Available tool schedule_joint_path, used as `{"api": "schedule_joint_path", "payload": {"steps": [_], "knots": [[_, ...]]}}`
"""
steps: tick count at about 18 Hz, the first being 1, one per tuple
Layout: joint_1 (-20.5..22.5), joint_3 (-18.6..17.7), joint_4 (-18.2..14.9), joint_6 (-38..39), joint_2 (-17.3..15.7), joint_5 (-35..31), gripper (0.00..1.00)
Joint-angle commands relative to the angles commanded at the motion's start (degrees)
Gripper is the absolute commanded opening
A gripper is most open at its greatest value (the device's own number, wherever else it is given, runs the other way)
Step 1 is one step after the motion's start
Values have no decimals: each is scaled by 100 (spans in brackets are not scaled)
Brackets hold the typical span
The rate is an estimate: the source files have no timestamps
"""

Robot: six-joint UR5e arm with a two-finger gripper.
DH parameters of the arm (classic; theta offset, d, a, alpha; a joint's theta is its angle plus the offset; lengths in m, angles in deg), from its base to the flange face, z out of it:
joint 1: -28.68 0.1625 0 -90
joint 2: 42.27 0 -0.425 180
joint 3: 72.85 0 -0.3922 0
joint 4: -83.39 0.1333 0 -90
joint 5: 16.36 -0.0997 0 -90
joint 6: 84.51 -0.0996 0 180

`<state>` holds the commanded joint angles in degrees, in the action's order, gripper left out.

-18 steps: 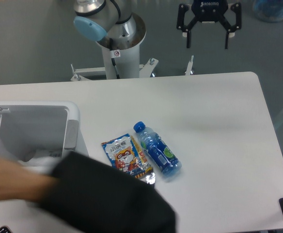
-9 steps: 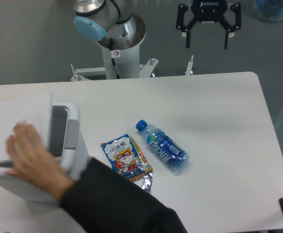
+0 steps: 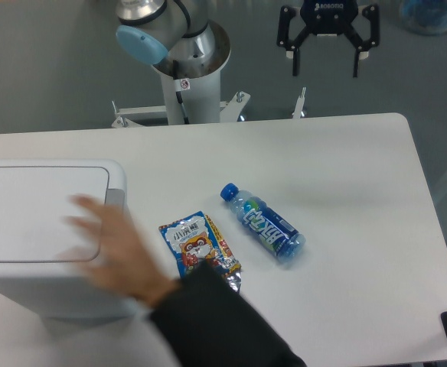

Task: Open the trash can

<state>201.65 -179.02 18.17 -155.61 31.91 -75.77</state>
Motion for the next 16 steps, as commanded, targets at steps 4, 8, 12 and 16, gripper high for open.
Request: {"api": "schedule_joint_path", "payload": {"steps": [4, 8, 12, 16], "knots": [[0, 0, 0, 0, 9, 0, 100], [-9, -9, -9, 9, -9, -9, 100], [-9, -44, 0, 9, -44, -9, 100], [-53, -44, 9, 9, -44, -9, 100]]}}
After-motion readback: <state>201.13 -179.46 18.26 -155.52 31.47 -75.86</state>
